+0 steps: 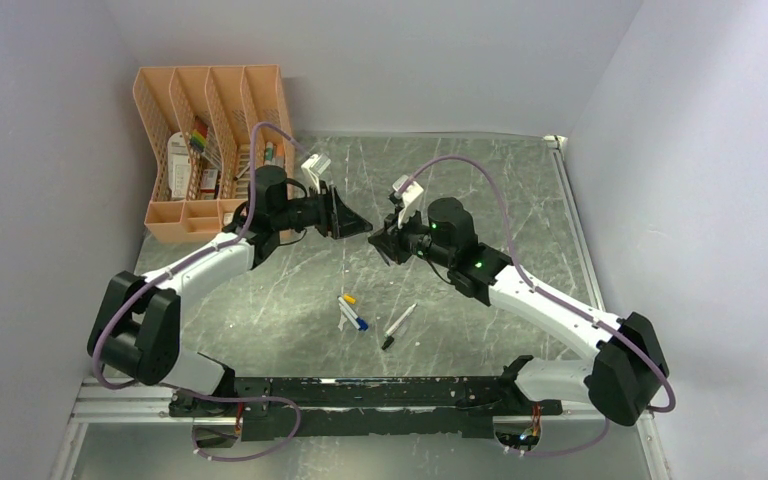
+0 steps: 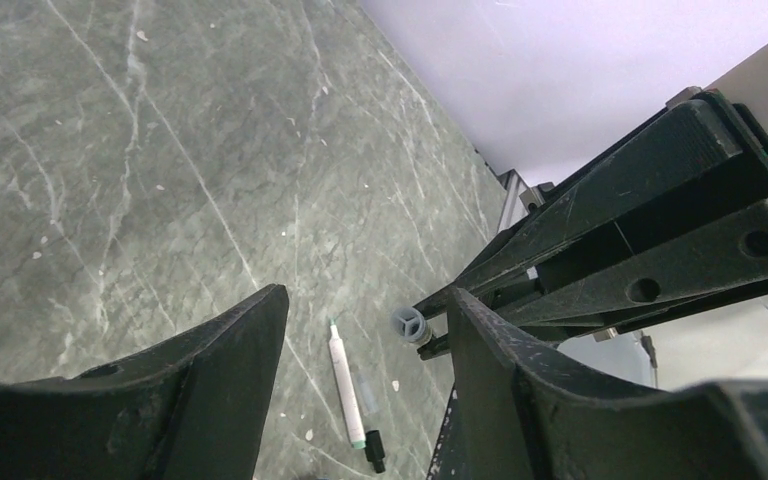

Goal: Insert the pens into the pen caps

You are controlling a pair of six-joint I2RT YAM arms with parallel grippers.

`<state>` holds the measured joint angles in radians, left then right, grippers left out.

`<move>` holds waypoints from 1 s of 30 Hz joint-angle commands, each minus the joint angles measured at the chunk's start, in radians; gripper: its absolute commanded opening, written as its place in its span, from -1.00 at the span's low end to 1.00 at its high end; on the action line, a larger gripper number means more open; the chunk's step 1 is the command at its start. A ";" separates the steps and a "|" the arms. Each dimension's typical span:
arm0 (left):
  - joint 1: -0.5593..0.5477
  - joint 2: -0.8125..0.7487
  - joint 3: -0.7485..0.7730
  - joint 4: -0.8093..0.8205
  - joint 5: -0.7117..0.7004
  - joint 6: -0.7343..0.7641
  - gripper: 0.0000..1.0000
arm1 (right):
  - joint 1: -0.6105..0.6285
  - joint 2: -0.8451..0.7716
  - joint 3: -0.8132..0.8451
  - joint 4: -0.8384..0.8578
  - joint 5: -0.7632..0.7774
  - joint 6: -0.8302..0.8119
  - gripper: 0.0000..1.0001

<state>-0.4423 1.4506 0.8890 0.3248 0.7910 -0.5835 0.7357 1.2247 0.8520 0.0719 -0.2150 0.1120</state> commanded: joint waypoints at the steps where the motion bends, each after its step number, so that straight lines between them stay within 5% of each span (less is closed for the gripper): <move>1: -0.010 0.013 0.023 0.079 0.060 -0.056 0.36 | -0.004 -0.028 0.003 0.038 -0.008 -0.002 -1.00; 10: -0.015 0.041 0.038 0.088 0.085 -0.095 -0.09 | -0.005 -0.022 -0.002 0.039 -0.017 -0.005 -1.00; 15: -0.015 0.039 0.033 0.112 0.089 -0.106 -0.84 | -0.004 -0.018 -0.004 0.039 -0.001 -0.005 -1.00; 22: -0.014 0.030 0.015 0.138 0.043 -0.119 -0.86 | -0.005 -0.008 -0.002 0.036 0.049 0.006 -1.00; 25: -0.007 0.011 -0.011 0.160 -0.068 -0.116 -0.86 | -0.009 -0.041 -0.018 0.057 0.144 0.038 -0.27; 30: 0.001 -0.003 -0.043 0.303 -0.170 -0.127 -0.86 | -0.137 -0.131 -0.115 0.169 0.152 0.272 0.38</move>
<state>-0.4480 1.4773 0.8650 0.4709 0.7303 -0.7036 0.6952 1.1725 0.8085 0.1211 -0.0971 0.1963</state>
